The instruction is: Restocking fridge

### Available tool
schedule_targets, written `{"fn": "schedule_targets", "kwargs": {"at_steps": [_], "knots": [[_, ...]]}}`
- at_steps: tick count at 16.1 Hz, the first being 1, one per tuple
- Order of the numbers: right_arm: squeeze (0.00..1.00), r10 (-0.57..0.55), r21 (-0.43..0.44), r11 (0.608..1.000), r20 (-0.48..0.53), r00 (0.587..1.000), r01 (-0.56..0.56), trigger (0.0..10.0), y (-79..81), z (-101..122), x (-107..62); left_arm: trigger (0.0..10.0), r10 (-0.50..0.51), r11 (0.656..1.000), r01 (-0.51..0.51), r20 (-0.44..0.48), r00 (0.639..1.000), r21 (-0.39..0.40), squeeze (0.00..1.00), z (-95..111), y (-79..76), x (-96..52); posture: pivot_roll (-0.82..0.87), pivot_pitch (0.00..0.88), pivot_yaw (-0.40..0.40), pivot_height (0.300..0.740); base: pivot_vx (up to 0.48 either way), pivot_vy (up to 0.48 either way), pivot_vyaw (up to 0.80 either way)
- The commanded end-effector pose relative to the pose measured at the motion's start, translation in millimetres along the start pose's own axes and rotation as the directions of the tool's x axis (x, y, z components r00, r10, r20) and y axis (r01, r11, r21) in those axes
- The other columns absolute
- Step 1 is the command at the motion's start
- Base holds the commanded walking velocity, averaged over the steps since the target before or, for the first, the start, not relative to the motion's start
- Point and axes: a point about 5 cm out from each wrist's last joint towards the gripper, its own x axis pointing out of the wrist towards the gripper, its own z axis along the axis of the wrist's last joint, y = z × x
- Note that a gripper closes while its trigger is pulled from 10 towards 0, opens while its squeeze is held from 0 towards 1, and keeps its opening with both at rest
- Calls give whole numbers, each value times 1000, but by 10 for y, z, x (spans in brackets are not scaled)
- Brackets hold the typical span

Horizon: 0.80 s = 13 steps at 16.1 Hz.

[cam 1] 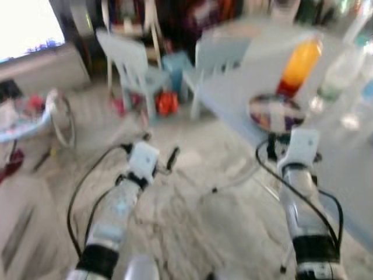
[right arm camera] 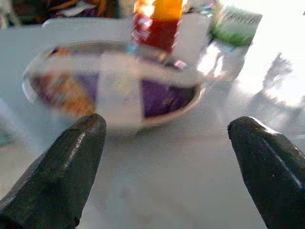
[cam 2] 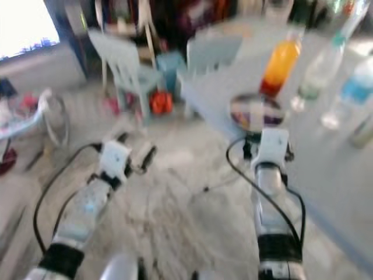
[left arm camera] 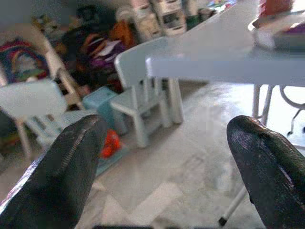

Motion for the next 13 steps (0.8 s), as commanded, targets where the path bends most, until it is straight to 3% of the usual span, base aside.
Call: {"fn": "schedule_targets", "kwargs": {"at_steps": [1,5,7,9,13], "knots": [[0,20,2,1000,23,1000,-20,10000,63,52,-19,10000,5,1000,-6,16,1000,18,0,59,76,17,37,125,4,740,307,371,-800],[0,63,-46,997,65,996,-60,10000,146,72,-99,10000,10,1000,-10,12,1000,-1,0,57,74,13,35,124,4,740,133,416,-800],[0,64,-50,997,69,996,-61,10000,156,79,-103,10000,-1,1000,0,24,1000,26,0,66,63,18,34,121,0,740,141,416,-800],[0,69,-54,996,77,995,-65,10000,168,97,-103,10000,-22,999,21,36,999,34,0,86,28,19,34,119,-3,740,437,0,-800],[0,130,-56,991,117,985,-124,10000,226,162,-81,10000,-20,1000,19,34,999,21,0,86,-8,22,38,115,-7,740,319,0,0]]}}
